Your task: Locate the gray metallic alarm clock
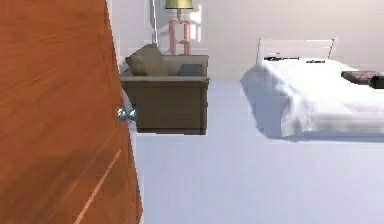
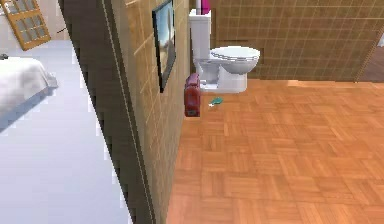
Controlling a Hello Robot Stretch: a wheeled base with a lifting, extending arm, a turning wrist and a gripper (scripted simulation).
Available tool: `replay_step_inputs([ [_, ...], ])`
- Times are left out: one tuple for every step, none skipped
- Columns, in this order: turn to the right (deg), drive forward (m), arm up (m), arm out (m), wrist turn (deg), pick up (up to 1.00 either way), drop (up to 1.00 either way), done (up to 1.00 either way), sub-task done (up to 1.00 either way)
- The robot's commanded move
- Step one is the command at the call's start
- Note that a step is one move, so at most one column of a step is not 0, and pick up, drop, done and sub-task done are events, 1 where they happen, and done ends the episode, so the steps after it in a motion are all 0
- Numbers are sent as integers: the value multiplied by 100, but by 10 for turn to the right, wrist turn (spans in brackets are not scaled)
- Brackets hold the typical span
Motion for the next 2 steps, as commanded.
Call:
replay_step_inputs([
  [120,0,0,0,0,0,0,0,0],
  [0,30,0,0,0,0,0,0,0],
])
